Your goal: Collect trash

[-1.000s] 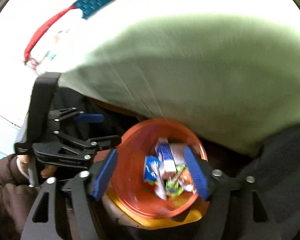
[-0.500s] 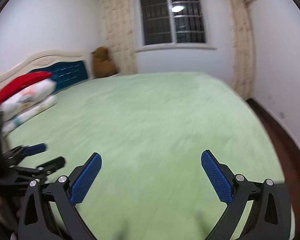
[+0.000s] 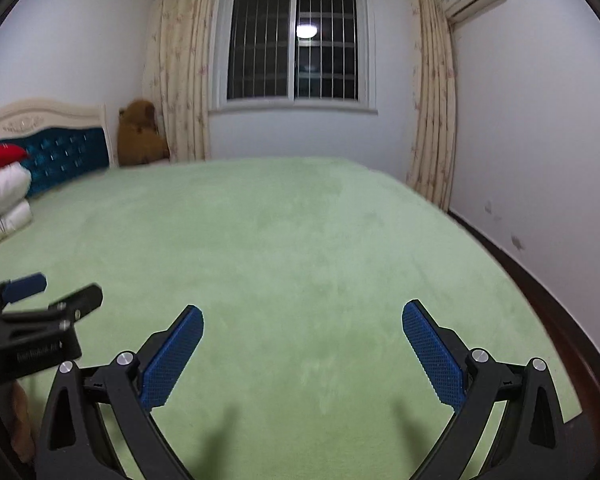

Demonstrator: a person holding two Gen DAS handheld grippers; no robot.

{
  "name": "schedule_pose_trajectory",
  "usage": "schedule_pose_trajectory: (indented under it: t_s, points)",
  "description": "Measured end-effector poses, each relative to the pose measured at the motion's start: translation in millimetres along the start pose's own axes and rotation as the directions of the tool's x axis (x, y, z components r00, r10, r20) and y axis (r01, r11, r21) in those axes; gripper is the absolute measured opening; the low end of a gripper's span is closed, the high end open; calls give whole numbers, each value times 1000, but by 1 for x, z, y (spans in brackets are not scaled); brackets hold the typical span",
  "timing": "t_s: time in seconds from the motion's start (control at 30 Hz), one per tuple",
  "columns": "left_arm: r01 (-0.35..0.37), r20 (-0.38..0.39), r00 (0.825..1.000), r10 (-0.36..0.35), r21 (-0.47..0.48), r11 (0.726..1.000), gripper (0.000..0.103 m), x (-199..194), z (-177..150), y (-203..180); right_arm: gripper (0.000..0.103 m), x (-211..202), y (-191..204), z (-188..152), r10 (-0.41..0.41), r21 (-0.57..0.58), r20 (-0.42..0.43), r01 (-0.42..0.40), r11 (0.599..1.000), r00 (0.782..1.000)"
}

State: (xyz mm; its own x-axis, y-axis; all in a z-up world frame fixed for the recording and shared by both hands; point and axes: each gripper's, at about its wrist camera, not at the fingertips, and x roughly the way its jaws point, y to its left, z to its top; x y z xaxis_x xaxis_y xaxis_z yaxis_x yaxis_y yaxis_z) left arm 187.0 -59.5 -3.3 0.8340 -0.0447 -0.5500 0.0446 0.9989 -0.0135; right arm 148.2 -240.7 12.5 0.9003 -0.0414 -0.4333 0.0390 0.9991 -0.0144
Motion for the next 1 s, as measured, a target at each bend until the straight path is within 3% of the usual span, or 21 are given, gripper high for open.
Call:
schedule_pose_trajectory:
  t_s: [0.37,0.63,1.0]
  points:
    - [-21,34,999,20,30,999,94,-5,-6,-5,99,-3,-3,-7,-43,41,6,42,998,999]
    - [1,20,1000,-1,-21,1000,94,-1,-3,5,99,-4,-2,-8,-45,50,21,44,998,999]
    - [11,19,1000,-10,-23,1000,94,1,-3,7,99,-3,-1,-8,-44,50,15,43,998,999]
